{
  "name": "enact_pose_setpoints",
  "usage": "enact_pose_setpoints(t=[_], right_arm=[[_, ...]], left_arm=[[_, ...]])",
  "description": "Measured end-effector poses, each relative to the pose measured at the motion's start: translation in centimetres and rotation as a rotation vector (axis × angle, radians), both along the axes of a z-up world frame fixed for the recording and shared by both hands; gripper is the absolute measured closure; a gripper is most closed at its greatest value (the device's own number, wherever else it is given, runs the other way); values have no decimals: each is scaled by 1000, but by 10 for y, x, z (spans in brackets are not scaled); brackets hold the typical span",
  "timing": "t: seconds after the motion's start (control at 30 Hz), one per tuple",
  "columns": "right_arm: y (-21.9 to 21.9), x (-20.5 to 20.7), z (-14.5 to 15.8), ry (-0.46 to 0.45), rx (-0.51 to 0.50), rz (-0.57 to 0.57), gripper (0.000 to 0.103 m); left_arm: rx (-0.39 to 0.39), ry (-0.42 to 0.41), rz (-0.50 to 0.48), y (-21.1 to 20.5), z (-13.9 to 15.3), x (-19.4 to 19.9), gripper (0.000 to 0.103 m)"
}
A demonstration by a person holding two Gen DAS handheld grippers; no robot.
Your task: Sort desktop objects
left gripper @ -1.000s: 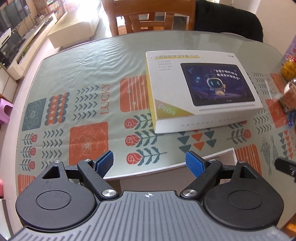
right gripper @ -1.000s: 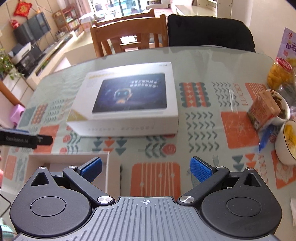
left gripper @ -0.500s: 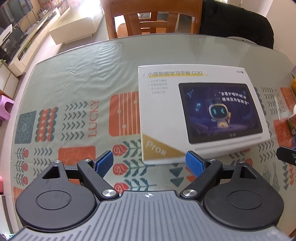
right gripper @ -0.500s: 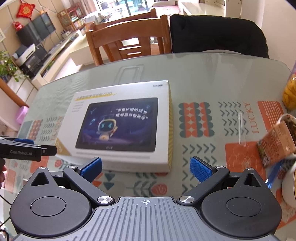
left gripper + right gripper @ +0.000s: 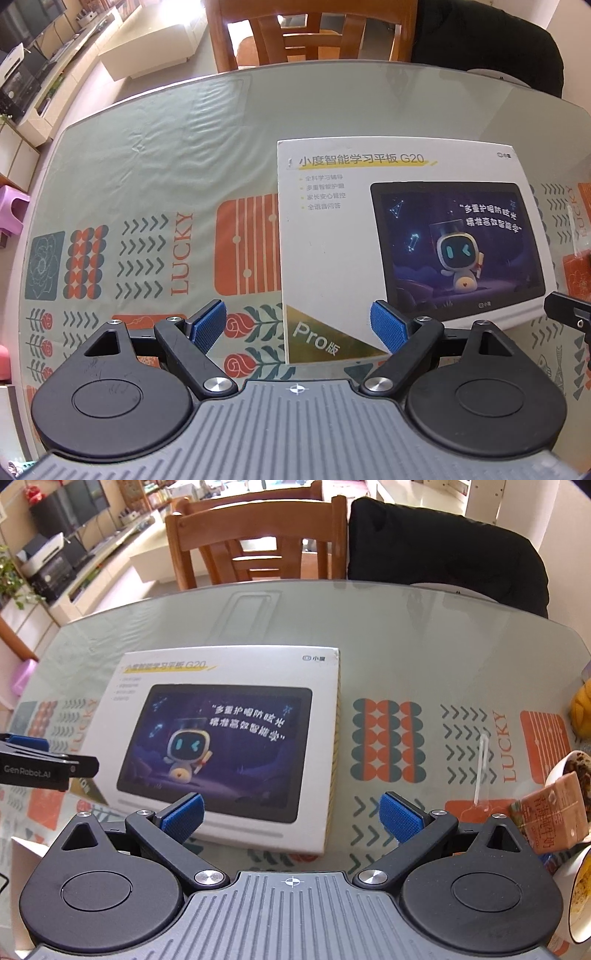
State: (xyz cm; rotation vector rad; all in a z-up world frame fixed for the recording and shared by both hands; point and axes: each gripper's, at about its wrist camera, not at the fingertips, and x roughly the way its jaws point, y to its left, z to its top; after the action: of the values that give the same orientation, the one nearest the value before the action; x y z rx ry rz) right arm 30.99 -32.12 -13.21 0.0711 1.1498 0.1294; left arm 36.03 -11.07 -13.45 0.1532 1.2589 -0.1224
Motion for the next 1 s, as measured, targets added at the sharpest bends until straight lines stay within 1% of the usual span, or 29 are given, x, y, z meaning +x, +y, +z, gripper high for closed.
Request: enact_pose_setpoints(t=[0.1, 0.2, 0.4, 0.5, 0.77, 0.8, 0.87, 1.0], right_arm=[[0, 10, -4, 8, -2, 8, 0], [-3, 18, -10, 25, 29, 5, 0], [-8, 32, -23, 58, 92, -1, 0], [-10, 39, -30, 75, 124, -3, 0], [-17, 59, -47, 119, 209, -11, 0], [-23, 67, -46, 126, 217, -9, 0], [-48, 97, -37, 143, 227, 2, 0], [-50, 106, -47, 181, 266, 14, 0]], left_arm=[[8, 6, -4, -2, -4, 5, 0], [7, 17, -9, -4, -8, 12, 0], [-48, 83, 0, -3, -15, 28, 0], [-63, 108, 9, -2, -19, 34, 0], [-163, 161, 56, 12, -26, 51, 0], [-181, 173, 63, 14, -28, 53, 0], [-216, 195, 75, 19, -31, 56, 0], [-273, 235, 79, 25, -37, 64, 0]])
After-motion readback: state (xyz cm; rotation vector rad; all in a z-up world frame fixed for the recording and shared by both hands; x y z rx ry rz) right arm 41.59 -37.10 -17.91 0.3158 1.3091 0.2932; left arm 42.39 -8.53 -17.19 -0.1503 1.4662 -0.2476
